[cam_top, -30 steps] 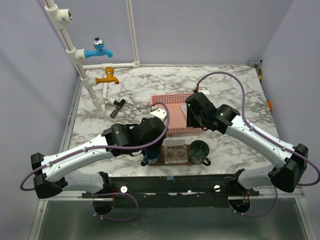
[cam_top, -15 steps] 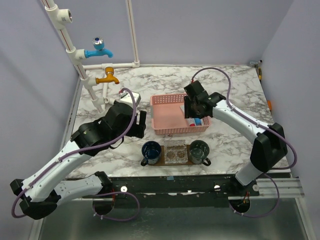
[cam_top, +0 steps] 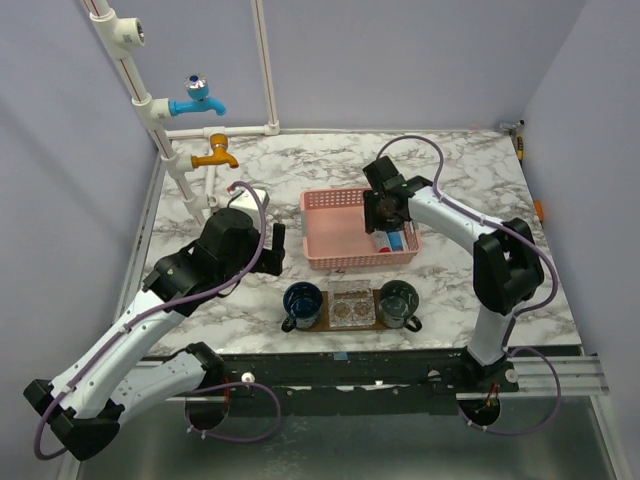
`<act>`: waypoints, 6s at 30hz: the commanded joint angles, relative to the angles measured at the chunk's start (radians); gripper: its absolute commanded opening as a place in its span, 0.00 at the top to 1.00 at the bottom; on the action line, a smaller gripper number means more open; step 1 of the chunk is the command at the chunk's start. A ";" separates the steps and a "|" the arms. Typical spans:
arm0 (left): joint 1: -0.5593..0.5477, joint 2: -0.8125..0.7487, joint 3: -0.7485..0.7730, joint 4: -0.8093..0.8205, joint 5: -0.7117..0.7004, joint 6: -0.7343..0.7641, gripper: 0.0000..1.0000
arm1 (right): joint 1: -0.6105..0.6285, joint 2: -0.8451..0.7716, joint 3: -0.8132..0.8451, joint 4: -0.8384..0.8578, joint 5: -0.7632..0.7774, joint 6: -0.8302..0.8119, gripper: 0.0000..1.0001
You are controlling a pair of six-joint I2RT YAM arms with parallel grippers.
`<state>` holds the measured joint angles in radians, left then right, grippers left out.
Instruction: Prepare toiletry sets of a toothbrush and toothpaste on the tray
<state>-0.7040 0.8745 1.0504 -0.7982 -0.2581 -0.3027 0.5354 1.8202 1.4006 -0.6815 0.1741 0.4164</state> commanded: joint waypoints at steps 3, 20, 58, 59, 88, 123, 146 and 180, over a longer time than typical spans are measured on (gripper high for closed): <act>0.012 -0.009 -0.055 0.094 0.046 0.031 0.02 | -0.026 0.080 0.047 0.020 -0.033 -0.027 0.47; 0.027 0.029 -0.173 0.203 0.081 0.014 0.02 | -0.032 0.158 0.009 0.049 -0.086 -0.039 0.51; 0.041 0.014 -0.178 0.211 0.097 0.001 0.02 | -0.020 -0.053 0.028 0.107 -0.187 -0.040 0.82; 0.041 0.013 -0.179 0.214 0.105 0.000 0.02 | -0.017 -0.068 0.028 0.110 -0.187 -0.045 0.82; 0.050 0.082 0.276 -0.054 0.569 -0.180 0.01 | 0.301 -0.693 -0.251 0.171 -0.166 -0.289 0.82; 0.162 0.129 0.385 -0.182 0.812 -0.216 0.16 | 0.827 -0.655 -0.092 0.127 0.236 -0.299 0.82; 0.217 0.118 0.333 -0.133 0.972 -0.227 0.47 | 0.885 -0.627 -0.097 0.176 0.314 -0.312 0.82; 0.219 0.094 0.304 -0.122 0.984 -0.217 1.00 | 0.919 -0.644 -0.157 0.211 0.397 -0.271 0.52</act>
<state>-0.4896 0.9966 1.3434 -0.9146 0.7345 -0.5346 1.4475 1.2041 1.2667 -0.5148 0.5121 0.1242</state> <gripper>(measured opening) 0.017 0.458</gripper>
